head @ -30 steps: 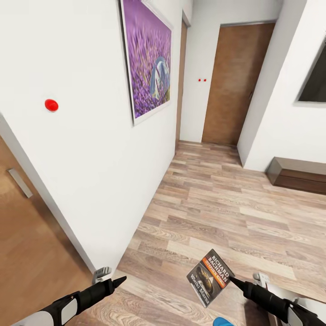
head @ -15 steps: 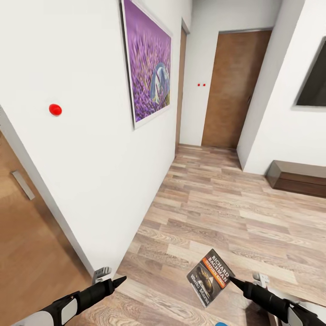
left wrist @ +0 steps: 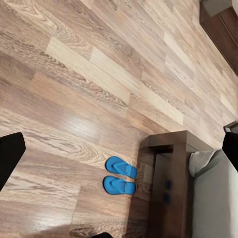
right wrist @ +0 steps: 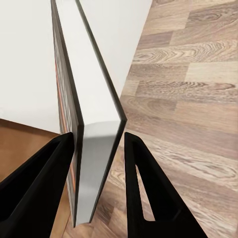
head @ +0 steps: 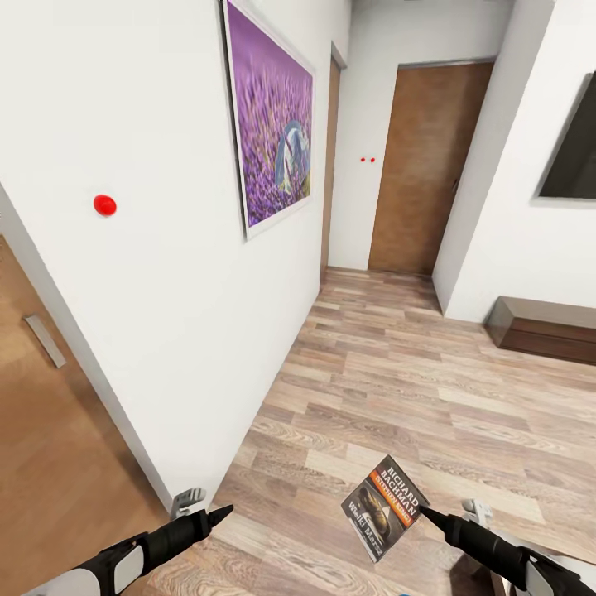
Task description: In the bedroom, move the book from the bed onto either nightstand, and place the two sandals side by side next to the bed.
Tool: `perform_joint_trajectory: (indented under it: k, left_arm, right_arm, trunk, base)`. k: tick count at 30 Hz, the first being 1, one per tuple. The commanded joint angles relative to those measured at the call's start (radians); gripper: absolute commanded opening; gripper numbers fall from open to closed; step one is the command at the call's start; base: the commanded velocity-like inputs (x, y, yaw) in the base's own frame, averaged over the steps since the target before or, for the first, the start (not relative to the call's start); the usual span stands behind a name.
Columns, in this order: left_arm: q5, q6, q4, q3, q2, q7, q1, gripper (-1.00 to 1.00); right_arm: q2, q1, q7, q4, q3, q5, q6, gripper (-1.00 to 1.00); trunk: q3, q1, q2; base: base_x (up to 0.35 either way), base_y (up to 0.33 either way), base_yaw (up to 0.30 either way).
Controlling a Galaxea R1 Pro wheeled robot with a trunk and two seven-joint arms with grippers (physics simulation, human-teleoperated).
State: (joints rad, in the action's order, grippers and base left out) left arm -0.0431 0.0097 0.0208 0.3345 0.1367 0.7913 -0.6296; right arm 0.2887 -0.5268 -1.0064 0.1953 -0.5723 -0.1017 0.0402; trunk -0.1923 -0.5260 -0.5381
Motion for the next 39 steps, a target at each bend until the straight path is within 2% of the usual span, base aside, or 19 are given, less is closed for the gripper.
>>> perform_joint_trajectory:
  k: [1,26,39]
  left_arm:
    - [-0.004,0.001,-0.001,-0.001,0.000,0.003,-0.001,1.00]
    - [-0.004,0.001,-0.001,-0.002,-0.005,0.003,-0.001,1.00]
    - [-0.004,0.001,-0.001,-0.002,-0.006,0.003,0.000,1.00]
  right_arm:
    - [0.000,-0.001,-0.005,0.001,-0.009,-0.010,0.004,-1.00]
    - [0.000,-0.001,-0.005,0.001,-0.009,-0.010,0.004,-1.00]
    - [0.000,-0.001,-0.005,0.001,-0.009,-0.010,0.004,-1.00]
  trunk:
    - [-0.001,0.000,-0.002]
    - [0.038,0.000,-0.002]
    - [0.046,0.000,-0.002]
  base:
    - [0.000,0.000,0.000]
    - [0.000,0.000,0.000]
    - [0.000,0.000,0.000]
